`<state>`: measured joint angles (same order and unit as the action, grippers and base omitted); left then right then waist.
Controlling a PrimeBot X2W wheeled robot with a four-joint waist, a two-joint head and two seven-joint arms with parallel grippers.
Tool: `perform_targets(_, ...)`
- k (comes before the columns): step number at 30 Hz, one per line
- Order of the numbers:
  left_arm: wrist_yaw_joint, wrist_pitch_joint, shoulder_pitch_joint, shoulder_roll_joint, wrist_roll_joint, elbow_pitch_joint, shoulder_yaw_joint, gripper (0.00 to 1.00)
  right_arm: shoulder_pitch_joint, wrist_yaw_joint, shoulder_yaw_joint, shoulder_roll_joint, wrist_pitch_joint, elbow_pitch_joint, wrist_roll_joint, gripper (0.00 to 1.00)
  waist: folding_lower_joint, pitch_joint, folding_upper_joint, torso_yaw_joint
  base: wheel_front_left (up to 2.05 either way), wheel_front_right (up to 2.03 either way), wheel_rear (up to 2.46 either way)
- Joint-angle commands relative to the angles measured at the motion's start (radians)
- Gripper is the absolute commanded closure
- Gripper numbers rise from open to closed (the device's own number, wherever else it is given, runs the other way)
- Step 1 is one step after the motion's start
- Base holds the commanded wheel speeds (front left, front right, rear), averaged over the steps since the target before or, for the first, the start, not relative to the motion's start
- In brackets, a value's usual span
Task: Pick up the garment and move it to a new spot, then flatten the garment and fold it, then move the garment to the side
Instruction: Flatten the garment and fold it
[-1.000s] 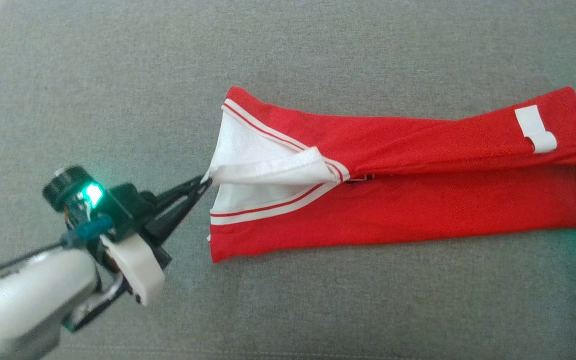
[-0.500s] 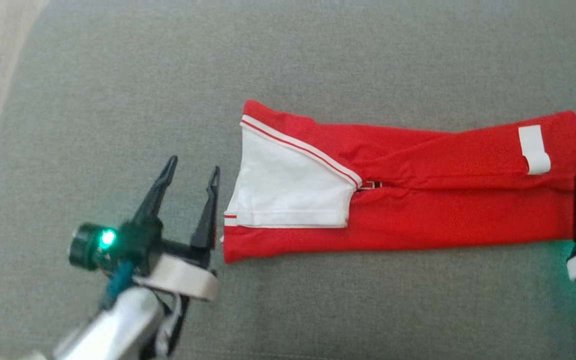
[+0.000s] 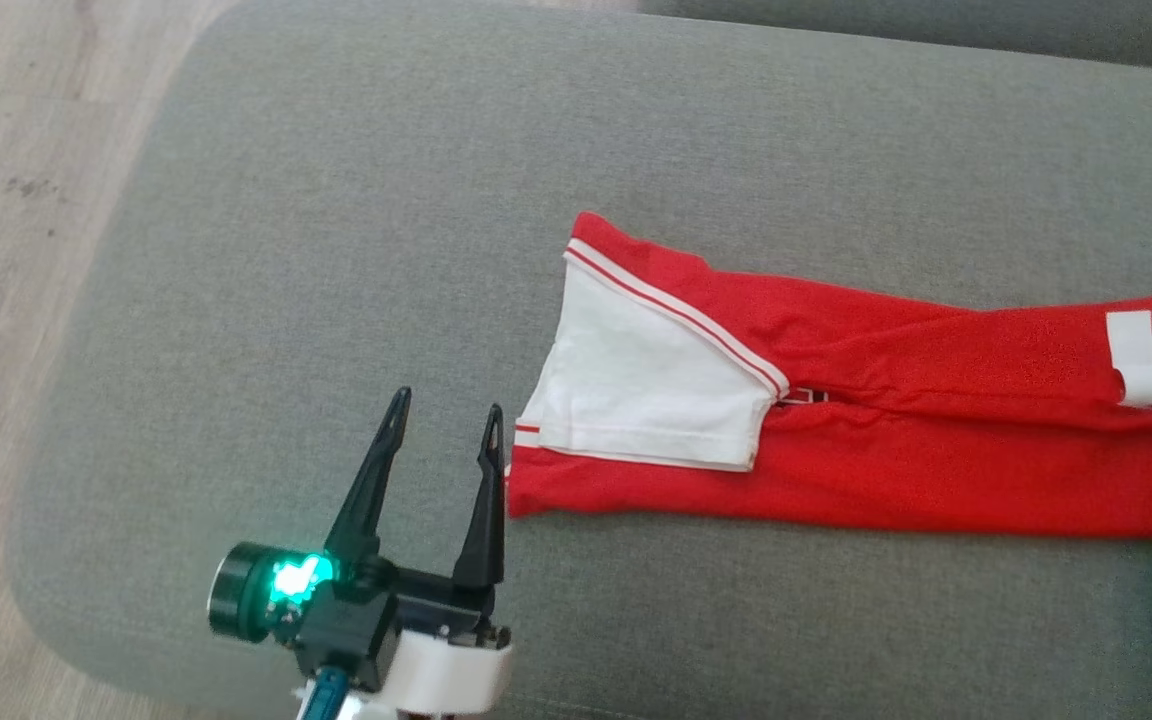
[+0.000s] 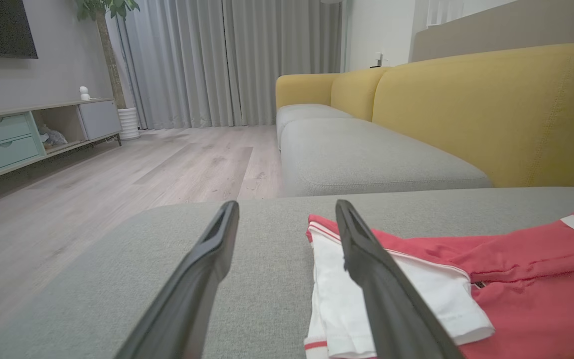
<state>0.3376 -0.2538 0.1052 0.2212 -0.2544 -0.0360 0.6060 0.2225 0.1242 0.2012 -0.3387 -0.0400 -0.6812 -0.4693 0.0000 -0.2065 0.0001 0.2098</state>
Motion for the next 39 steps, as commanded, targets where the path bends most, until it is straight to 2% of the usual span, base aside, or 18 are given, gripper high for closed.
perform_targets(1,-0.02,-0.008,-0.011,-0.013,0.022,-0.024,-0.061,0.0,0.025,0.007,-0.007,-0.003,0.021,-0.003,0.014,0.08,0.0,0.006,-0.0001,0.013,0.0,0.0,0.0)
perform_targets(2,-0.033,-0.008,-0.018,-0.021,0.031,-0.02,-0.074,0.0,0.029,0.007,-0.005,0.001,0.036,-0.019,0.022,0.48,0.0,0.009,-0.0001,0.016,0.0,0.0,0.0)
perform_targets(3,-0.044,-0.008,-0.025,-0.028,0.04,-0.017,-0.088,0.0,0.032,0.007,-0.006,0.005,0.047,-0.029,0.029,0.83,0.0,0.012,-0.0001,0.018,0.0,0.0,0.0)
perform_targets(4,-0.055,-0.008,-0.031,-0.035,0.048,-0.015,-0.102,0.0,0.035,0.007,-0.006,0.01,0.053,-0.035,0.031,1.0,0.0,0.016,-0.0001,0.018,0.0,0.0,0.0)
perform_targets(8,-0.092,-0.008,-0.05,-0.057,0.075,-0.007,-0.155,0.0,0.038,0.007,-0.012,0.012,0.053,-0.024,0.036,1.0,0.0,0.03,-0.0001,0.008,0.0,0.0,0.0)
perform_targets(16,-0.148,-0.008,-0.077,-0.09,0.116,0.002,-0.213,0.0,0.022,0.007,0.023,-0.05,0.047,0.035,0.051,1.0,0.0,0.061,-0.0001,-0.026,0.0,0.0,0.0)
perform_targets(20,-0.173,-0.008,-0.098,-0.097,0.133,0.007,-0.24,0.0,-0.002,0.007,0.021,-0.096,0.089,0.129,0.04,1.0,0.0,0.079,-0.0001,-0.045,0.0,0.0,0.0)
perform_targets(22,-0.185,-0.008,-0.109,-0.096,0.139,0.009,-0.255,0.0,-0.003,0.007,0.004,-0.096,0.113,0.214,0.008,1.0,0.0,0.087,-0.0001,-0.052,0.0,0.0,0.0)
perform_targets(27,-0.211,-0.008,-0.124,-0.1,0.158,0.014,-0.273,0.0,0.004,0.007,-0.072,-0.018,0.223,0.49,-0.115,1.0,0.0,0.108,-0.0001,-0.057,0.0,0.0,0.0)
perform_targets(31,-0.233,-0.008,-0.124,-0.109,0.168,0.021,-0.272,0.0,-0.006,0.007,-0.13,0.071,0.289,0.65,-0.138,1.0,0.0,0.117,-0.0001,-0.035,0.0,0.0,0.0)
perform_targets(35,-0.25,-0.008,-0.114,-0.126,0.175,0.026,-0.261,0.0,-0.002,0.007,-0.207,0.163,0.327,0.713,-0.128,1.0,0.0,0.115,-0.0001,0.009,0.0,0.0,0.0)
perform_targets(39,-0.259,-0.008,-0.109,-0.141,0.177,0.032,-0.254,0.0,0.02,0.007,-0.291,0.225,0.331,0.685,-0.109,1.0,0.0,0.104,-0.0001,0.06,0.0,0.0,0.0)
